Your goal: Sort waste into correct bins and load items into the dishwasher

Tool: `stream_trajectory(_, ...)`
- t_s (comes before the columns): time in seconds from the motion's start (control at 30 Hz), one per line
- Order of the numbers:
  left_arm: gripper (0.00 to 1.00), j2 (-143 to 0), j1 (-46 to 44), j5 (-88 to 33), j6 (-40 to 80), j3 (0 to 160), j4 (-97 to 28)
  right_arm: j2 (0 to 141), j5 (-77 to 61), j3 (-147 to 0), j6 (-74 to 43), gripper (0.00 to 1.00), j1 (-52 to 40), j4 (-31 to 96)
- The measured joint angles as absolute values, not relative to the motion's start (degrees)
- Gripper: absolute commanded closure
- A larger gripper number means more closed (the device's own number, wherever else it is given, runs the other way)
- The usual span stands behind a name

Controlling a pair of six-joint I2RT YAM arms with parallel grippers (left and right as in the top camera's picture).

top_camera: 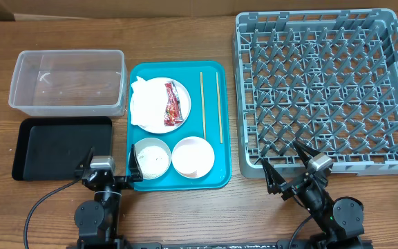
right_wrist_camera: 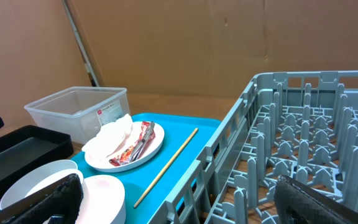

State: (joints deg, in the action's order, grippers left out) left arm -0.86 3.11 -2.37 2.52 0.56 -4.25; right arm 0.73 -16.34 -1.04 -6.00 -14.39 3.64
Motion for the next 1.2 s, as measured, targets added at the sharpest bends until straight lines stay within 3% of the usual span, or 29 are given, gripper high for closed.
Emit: stream_trajectory(1.2, 0.00, -0.9, 3.1, -2.4, 2.5, 0.5, -3.4, 0.7, -16.3, -1.0, -6.0, 0.00, -14.4, 2.9)
